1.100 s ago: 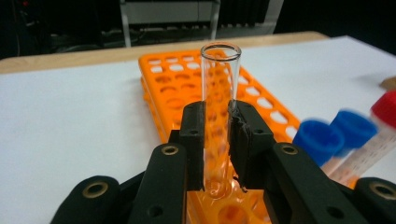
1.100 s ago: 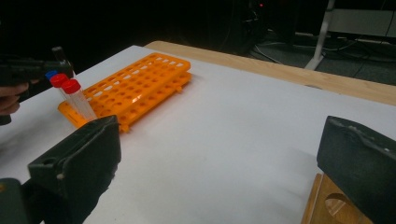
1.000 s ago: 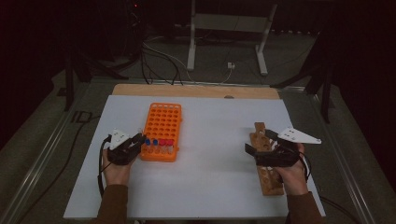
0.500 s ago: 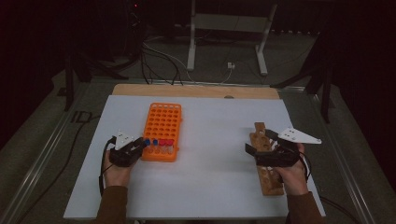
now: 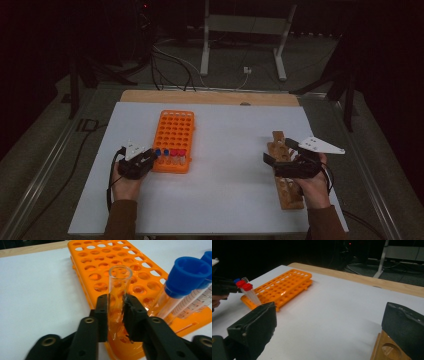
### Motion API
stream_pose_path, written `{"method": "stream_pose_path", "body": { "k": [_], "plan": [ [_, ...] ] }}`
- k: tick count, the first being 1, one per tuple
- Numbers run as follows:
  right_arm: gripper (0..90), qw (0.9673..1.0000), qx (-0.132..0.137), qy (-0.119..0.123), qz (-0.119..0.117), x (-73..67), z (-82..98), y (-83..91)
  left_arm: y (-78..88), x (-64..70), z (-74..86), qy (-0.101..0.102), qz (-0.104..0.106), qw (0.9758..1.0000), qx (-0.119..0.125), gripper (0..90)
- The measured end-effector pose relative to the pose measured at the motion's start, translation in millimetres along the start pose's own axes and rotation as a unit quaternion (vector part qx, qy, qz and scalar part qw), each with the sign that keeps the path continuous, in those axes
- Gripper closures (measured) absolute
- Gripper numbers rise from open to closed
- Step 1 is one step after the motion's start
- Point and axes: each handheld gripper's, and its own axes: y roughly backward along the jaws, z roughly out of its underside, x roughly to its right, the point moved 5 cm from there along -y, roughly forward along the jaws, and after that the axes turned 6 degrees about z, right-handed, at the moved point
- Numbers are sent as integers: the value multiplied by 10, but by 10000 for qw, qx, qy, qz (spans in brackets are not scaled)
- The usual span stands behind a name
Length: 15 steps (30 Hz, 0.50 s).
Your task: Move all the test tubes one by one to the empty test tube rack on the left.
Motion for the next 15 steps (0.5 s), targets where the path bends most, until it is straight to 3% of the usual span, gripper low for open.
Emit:
{"method": "stream_pose_path", "body": {
  "k": [7, 11, 15],
  "plan": [
    [1, 9999, 32, -44, 155, 115, -11, 24, 140, -57, -17, 330, 213, 9987, 322, 568],
    [1, 9986, 9, 140, 516, 205, -38, 41, 248, -60, -52, 552, 393, 9957, 624, 435],
    [25, 9966, 32, 172, 804, 326, -55, 31, 310, -43, -82, 689, 396, 9933, 845, 287]
  ]
}}
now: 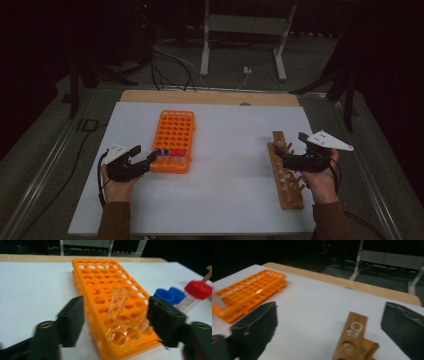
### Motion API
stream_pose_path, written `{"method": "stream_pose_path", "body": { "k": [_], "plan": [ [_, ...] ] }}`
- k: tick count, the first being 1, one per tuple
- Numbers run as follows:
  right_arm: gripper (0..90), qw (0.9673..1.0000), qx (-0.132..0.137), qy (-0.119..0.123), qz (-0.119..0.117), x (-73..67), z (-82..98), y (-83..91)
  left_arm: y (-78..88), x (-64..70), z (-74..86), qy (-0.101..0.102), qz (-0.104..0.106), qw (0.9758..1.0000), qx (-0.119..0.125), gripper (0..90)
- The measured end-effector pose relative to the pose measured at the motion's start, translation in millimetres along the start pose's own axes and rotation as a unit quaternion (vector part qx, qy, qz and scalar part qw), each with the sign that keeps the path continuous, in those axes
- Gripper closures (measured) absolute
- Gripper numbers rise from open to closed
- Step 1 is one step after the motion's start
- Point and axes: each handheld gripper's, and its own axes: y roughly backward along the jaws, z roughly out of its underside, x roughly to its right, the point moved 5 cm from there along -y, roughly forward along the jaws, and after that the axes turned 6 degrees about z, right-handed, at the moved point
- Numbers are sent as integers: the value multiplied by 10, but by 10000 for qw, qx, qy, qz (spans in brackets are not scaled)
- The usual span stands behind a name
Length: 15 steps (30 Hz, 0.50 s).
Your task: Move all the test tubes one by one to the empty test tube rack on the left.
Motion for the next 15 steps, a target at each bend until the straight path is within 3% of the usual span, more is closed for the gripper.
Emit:
{"method": "stream_pose_path", "body": {
  "k": [3, 8, 15],
  "plan": [
    [59, 9999, -10, -92, 46, 91, 17, -50, 36, 13, -36, 125, -21, 9999, 95, 176],
    [175, 9994, -203, -242, 102, 222, 106, -208, 72, 14, -60, 101, -129, 9998, 82, 34],
    [490, 9973, -645, -118, 315, 362, 260, -468, 129, 4, -105, 131, -214, 9995, 200, 5]
  ]
}}
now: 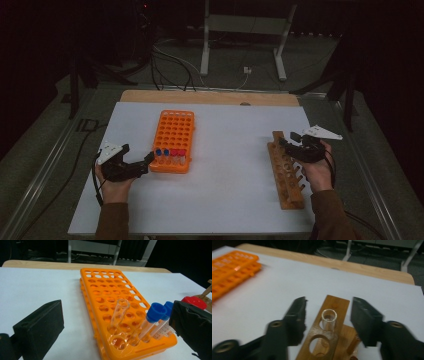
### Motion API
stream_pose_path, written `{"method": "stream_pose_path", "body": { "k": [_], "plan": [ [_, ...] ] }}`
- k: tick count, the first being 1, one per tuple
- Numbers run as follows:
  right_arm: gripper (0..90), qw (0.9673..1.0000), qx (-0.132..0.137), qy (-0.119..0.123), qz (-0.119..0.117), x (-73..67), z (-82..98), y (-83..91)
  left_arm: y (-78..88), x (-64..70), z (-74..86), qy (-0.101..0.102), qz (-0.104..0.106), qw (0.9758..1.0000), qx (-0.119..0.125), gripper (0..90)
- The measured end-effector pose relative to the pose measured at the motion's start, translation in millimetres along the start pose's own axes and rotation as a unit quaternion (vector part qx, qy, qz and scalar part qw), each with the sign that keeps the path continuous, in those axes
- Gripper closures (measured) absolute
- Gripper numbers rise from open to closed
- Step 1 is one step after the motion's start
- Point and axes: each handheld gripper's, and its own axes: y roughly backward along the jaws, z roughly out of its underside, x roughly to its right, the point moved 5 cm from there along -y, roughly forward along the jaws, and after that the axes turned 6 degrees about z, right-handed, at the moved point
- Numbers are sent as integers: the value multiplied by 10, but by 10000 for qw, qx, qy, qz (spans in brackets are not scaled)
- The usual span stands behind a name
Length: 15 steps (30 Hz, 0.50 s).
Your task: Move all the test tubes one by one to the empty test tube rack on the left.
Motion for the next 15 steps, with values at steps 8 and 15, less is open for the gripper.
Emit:
{"method": "stream_pose_path", "body": {
  "k": [8, 15],
  "plan": [
    [707, 9986, -369, 344, 170, -42, 30, -153, 20, 6, -21, 1, 36, 10000, 55, 5],
    [752, 9979, -499, 377, 196, -50, 77, -190, 23, 11, -23, -9, 41, 10000, 64, 5]
  ]
}}
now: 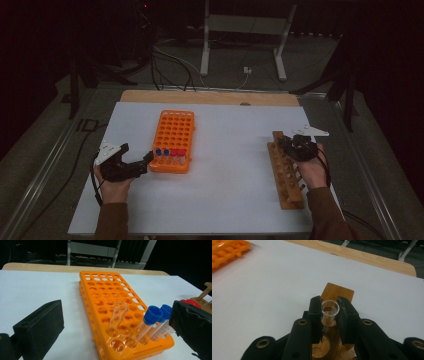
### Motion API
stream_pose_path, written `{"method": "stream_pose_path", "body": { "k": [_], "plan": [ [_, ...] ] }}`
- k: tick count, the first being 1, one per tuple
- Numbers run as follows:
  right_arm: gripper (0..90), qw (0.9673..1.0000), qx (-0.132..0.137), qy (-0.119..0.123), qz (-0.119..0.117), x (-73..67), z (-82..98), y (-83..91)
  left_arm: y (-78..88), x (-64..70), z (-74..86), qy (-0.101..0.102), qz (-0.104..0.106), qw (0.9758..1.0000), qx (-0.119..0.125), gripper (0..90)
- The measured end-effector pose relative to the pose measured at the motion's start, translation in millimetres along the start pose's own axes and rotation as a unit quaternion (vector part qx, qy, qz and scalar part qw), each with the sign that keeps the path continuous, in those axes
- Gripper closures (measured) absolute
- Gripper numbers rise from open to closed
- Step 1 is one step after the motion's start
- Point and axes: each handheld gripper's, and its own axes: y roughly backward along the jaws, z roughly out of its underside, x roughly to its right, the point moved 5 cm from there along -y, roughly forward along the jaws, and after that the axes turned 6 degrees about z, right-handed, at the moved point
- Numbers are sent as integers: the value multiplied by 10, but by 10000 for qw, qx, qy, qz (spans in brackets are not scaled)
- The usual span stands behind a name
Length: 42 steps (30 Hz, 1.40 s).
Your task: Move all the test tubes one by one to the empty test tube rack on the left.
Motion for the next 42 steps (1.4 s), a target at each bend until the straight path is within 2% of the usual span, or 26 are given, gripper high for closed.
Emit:
{"method": "stream_pose_path", "body": {
  "k": [9, 11, 17, 27, 30, 34, 42],
  "plan": [
    [761, 9999, 55, 93, 72, -10, -1, -1, -5, -1, 6, -2, 8, 10000, -9, 5],
    [762, 9999, 124, 1, 46, -3, -10, 23, 0, -5, 3, 11, 10, 10000, 6, 5],
    [763, 9991, 401, -88, 62, 43, -87, 164, 20, -11, -13, -44, -80, 9999, 63, 6],
    [763, 9970, 760, -88, 63, 64, -291, 442, 49, 37, -87, -103, -67, 9997, 187, 6],
    [763, 9959, 896, -109, -55, 21, -356, 530, 52, 104, -137, -161, 0, 9995, 276, 6],
    [762, 9951, 971, -6, -185, -82, -388, 589, 73, 202, -208, -269, 57, 9989, 374, 6],
    [762, 9934, 1018, 4, -528, -326, -308, 614, 95, 427, -344, -483, 251, 9973, 493, 6]
  ]
}}
